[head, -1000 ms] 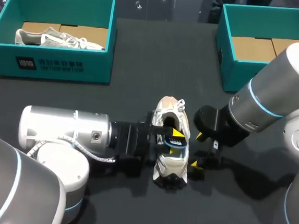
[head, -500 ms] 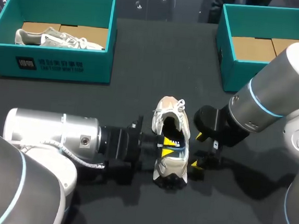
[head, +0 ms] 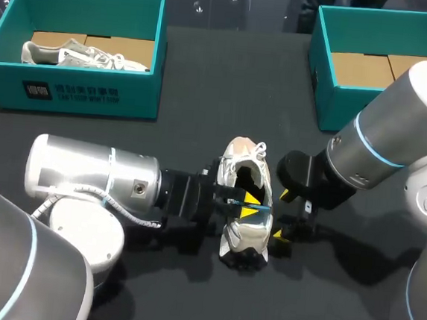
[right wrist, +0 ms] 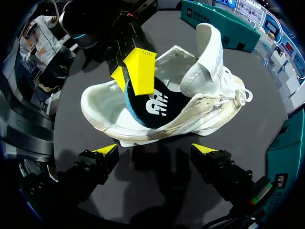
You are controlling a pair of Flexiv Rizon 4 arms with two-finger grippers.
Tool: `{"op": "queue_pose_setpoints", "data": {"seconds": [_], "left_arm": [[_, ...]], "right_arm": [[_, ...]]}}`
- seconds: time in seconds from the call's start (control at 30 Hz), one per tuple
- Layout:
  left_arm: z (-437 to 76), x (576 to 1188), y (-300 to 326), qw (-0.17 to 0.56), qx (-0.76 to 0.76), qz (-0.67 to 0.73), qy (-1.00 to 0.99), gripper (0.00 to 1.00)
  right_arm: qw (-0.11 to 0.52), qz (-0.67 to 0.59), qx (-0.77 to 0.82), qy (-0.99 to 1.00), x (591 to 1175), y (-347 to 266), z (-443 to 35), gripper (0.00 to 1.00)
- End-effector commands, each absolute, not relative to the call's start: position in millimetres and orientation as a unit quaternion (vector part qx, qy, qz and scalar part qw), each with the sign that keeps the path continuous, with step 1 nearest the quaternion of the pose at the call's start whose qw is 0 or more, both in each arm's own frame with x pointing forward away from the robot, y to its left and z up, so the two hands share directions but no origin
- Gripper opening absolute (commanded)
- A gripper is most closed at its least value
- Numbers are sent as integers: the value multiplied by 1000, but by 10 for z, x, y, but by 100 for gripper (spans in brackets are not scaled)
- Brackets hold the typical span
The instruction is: Take the shoe out of the shoebox, open the shoe tongue, remove and reinsert the insole, then place the shoe into the shoebox
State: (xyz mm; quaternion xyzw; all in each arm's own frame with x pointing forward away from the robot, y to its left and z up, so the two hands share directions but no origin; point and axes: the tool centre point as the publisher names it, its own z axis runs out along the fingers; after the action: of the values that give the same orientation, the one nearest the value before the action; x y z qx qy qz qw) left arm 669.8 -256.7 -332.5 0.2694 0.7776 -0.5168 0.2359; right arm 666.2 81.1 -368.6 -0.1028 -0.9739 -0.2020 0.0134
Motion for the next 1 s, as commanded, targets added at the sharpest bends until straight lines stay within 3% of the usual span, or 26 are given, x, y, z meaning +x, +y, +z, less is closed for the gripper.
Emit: {"op": "queue_pose_setpoints", "data": {"seconds": [0.03,0.1,1.0], "left_arm": [[-3209,6693,-2503,217,282,-508,784,41],[-3169,6671,-2445,213,286,-505,786,47],[-2749,6494,-1365,146,393,-423,803,45]], "right_arm": [[12,-202,-103,-974,6646,808,-3690,100],[12,-202,-103,-974,6646,808,-3690,100],[8,-203,-105,-973,6641,674,-3663,100]]}}
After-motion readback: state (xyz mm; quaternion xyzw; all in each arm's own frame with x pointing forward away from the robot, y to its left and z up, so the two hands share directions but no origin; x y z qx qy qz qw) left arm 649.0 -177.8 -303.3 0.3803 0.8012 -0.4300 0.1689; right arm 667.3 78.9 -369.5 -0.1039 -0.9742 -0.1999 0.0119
